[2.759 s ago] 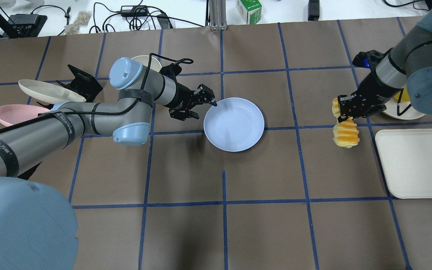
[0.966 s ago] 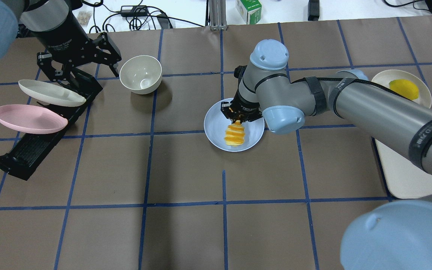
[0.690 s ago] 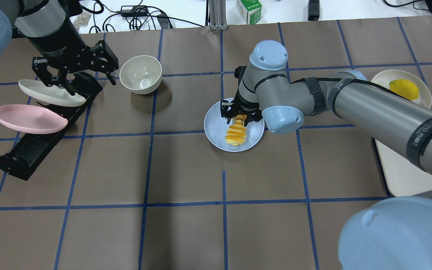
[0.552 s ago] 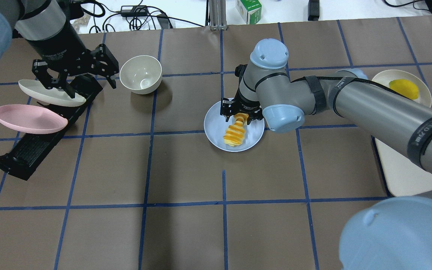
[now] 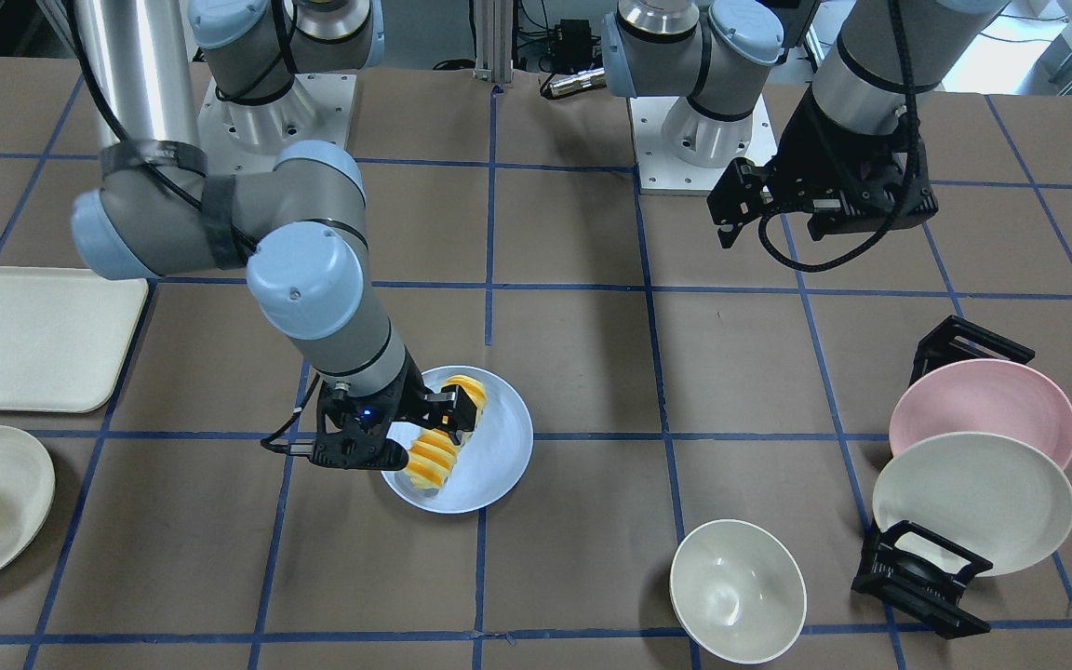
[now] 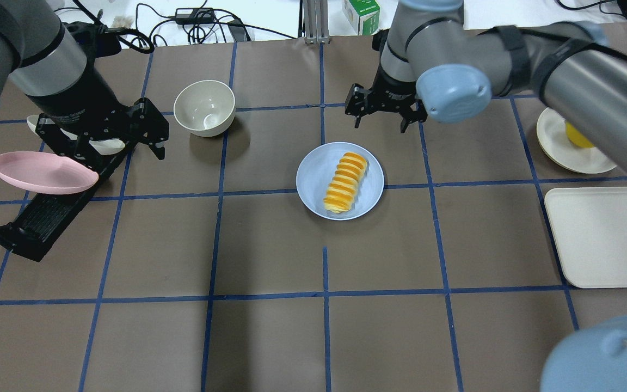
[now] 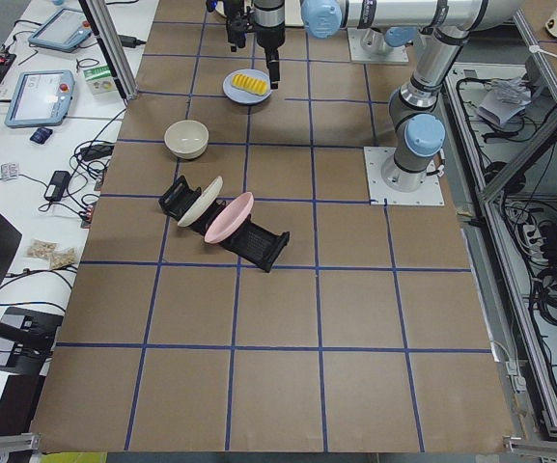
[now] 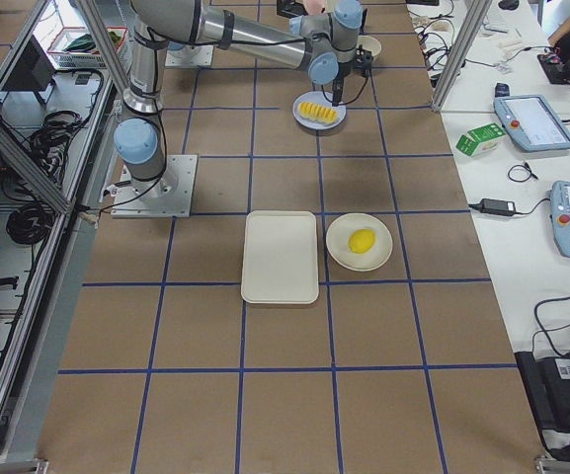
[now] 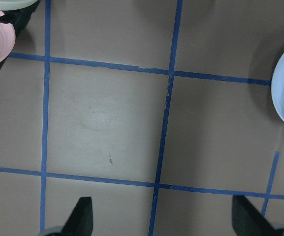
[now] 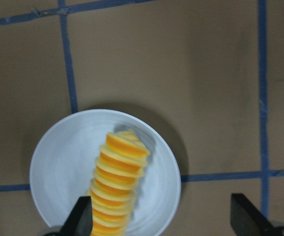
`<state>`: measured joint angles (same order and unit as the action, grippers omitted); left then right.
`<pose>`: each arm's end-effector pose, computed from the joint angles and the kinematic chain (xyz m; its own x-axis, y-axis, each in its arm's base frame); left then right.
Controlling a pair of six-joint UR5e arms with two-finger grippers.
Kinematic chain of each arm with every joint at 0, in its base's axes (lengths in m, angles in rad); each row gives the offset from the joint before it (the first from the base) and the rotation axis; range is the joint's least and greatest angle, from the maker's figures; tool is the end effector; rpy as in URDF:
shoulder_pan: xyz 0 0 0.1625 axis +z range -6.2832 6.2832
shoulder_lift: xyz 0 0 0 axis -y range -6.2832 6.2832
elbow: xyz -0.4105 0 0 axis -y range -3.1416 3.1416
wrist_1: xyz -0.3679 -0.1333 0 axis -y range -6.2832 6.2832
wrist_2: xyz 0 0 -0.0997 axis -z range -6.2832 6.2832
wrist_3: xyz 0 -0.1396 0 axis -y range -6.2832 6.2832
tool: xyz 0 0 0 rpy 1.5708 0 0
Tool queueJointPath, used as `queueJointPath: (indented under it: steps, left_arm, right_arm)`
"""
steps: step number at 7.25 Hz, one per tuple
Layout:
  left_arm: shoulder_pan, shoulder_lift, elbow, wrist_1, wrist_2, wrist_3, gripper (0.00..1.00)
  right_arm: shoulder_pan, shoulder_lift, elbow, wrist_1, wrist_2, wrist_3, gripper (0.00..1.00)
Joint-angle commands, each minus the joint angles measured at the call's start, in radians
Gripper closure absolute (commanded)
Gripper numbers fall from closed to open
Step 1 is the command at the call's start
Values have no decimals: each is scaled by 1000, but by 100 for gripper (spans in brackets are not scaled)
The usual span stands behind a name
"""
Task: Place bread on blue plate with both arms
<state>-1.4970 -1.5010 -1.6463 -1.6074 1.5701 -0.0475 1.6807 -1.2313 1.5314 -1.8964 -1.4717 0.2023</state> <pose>-0.1011 -0.4416 0.4262 -0.9927 -0.1210 -0.0013 -0.1209 0.9918 0.0423 0.2111 -0.5717 0.3045 -0.9907 0.0903 -0.1020 0.0913 0.9958 -0.0051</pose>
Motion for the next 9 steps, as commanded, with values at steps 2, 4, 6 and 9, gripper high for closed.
queueJointPath:
  steps: [2, 4, 6, 9]
  left_arm:
    - [11, 7, -6, 6, 2, 3, 0]
    - [11, 5, 2, 6, 1, 1, 0]
    - [11, 5, 2, 6, 1, 1, 0]
    - [11, 2, 0, 6, 1, 1, 0]
  right_arm:
    - [-108, -282, 51, 228, -64, -165, 0]
    - [-107, -318, 12, 280, -102, -175, 0]
    - [-105, -306, 42, 284, -104, -172, 0]
    - [-90, -315, 50, 267, -96, -173, 0]
